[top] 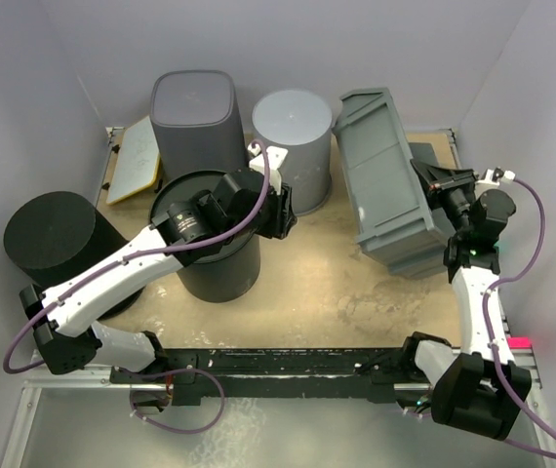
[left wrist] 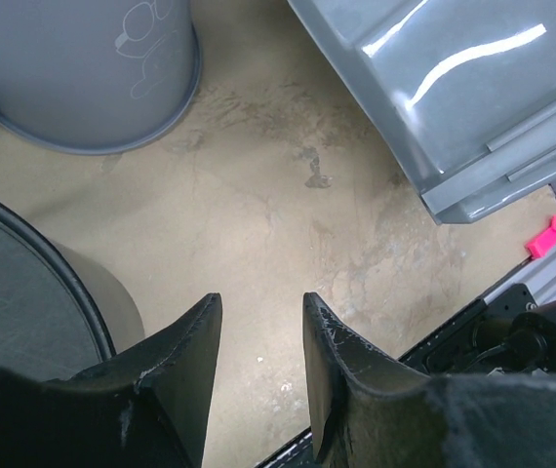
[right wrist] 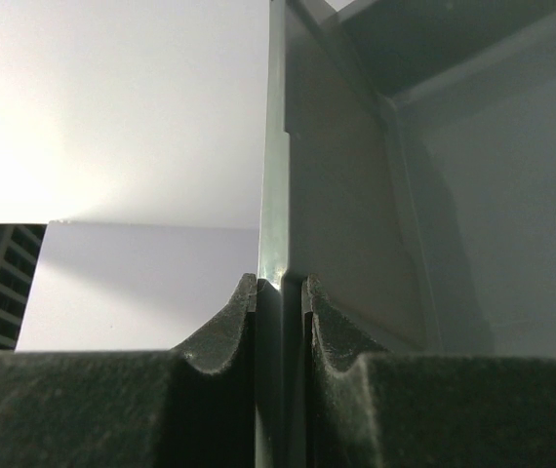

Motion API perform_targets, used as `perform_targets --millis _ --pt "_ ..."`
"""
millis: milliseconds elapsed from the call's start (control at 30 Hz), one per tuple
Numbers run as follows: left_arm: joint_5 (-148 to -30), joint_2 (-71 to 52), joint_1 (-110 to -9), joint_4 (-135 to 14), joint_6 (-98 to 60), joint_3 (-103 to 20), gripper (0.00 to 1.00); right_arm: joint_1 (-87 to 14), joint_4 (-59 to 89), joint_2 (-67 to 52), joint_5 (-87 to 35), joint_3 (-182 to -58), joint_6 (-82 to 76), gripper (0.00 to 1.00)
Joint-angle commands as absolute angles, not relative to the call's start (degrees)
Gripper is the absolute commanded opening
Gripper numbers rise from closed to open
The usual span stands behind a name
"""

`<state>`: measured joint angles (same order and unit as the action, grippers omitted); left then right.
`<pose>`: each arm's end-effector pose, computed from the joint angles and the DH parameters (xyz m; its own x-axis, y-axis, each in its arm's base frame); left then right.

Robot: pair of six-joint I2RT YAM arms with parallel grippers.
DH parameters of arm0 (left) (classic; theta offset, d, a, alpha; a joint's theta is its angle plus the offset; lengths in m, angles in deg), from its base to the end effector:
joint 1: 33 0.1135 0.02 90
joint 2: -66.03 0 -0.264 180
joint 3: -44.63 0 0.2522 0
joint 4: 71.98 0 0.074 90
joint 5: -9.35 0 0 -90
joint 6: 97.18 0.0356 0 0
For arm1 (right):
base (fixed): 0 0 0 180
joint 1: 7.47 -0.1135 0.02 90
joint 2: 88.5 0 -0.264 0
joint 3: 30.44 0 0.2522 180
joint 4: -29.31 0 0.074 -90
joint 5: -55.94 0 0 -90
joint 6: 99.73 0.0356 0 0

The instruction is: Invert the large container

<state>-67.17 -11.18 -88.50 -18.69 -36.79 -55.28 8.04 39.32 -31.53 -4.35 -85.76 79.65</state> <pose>0.1698 -0.2324 0.4130 -0.5904 0.0108 -0.8070 0.4555 0.8299 -0.3222 0.2283 -0.0450 0.3428 -0.2387 0.9676 -0.0828 -0.1427 0.0494 0.9885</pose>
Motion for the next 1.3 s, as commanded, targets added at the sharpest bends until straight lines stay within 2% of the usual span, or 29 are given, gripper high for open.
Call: perform_targets --millis 0,333,733,967,1167,1267 --pt "-70.0 -11.3 -88.3 -24.1 -38.6 -56.2 0.36 9.8 40.0 -32.2 -6.6 -87.3 82.0 0.0" --pt "-77.5 -19.8 -88.4 -35.6 -45.2 -56.1 0.39 14.5 30.4 -30.8 -8.8 -88.7 75.5 0.0" --pt "-81.0 -32.9 -88.4 -44.0 -47.4 -61.8 0.48 22.7 29.4 -23.9 -4.5 -90.0 74.6 0.02" --pt "-85.5 -36.2 -88.5 -48.1 -50.2 -63.4 0.48 24.8 25.9 -21.5 -3.7 -92.0 70.7 0.22" --pt "-84.4 -35.2 -88.5 -46.4 -49.0 -63.9 0.49 25.1 22.6 -20.0 -2.4 -95.5 64.7 0.61" --pt "-84.3 -34.8 -88.5 -46.0 -48.8 -64.1 0.5 25.1 19.4 -19.3 -2.5 -99.0 60.8 0.71"
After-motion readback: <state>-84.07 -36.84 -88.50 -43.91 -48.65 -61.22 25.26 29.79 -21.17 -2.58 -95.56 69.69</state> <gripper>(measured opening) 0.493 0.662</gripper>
